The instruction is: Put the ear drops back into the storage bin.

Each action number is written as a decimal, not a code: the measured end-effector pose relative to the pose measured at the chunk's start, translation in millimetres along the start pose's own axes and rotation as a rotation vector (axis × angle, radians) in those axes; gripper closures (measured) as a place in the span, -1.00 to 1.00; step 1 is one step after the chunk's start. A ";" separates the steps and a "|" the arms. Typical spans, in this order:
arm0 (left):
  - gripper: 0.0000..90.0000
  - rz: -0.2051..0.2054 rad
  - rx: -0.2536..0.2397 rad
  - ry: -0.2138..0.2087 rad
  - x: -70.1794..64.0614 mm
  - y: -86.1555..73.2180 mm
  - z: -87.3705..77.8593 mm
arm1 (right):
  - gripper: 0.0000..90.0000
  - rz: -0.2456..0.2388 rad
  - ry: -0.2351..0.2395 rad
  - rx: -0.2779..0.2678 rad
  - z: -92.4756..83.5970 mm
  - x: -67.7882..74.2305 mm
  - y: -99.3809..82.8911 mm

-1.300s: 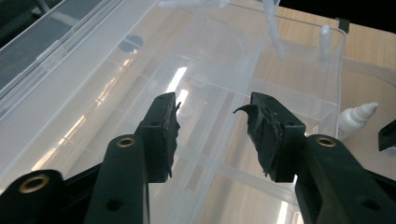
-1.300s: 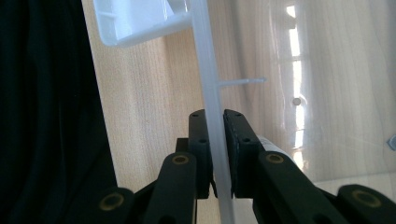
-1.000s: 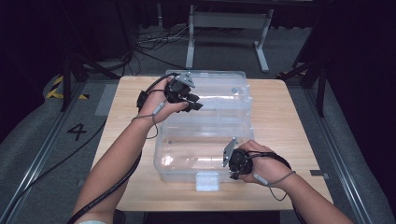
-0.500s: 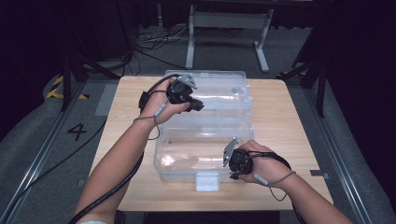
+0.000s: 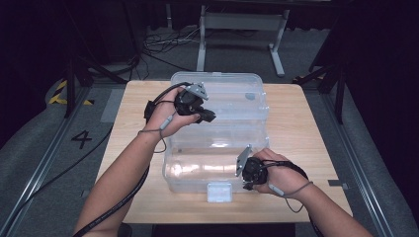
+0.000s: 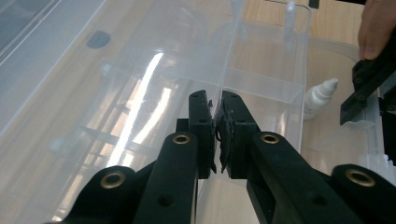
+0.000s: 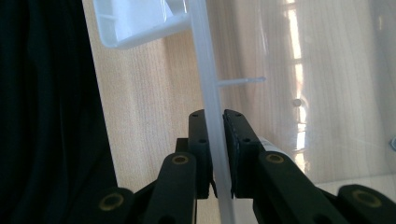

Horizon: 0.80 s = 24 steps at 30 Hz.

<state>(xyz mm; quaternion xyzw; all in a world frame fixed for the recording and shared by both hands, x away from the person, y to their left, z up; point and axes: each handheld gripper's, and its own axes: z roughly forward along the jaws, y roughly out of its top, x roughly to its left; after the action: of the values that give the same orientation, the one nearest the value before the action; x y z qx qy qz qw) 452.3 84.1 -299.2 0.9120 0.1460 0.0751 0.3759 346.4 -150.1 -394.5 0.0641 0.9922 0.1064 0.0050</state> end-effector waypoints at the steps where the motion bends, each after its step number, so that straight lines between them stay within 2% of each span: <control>1: 0.87 0.005 -0.002 0.001 -3.5 -0.6 -1.5 | 0.82 -0.001 -0.003 0.002 -0.1 0.0 0.1; 24: 0.89 0.049 0.013 -0.002 -28.6 -5.0 -10.9 | 0.83 -0.018 -0.008 -0.001 0.1 0.2 -0.3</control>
<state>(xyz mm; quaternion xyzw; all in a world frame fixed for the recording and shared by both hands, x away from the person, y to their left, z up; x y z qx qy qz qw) 421.5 85.4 -295.8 0.9177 0.1236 0.0823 0.3684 346.1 -150.3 -394.6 0.0555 0.9927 0.1064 0.0100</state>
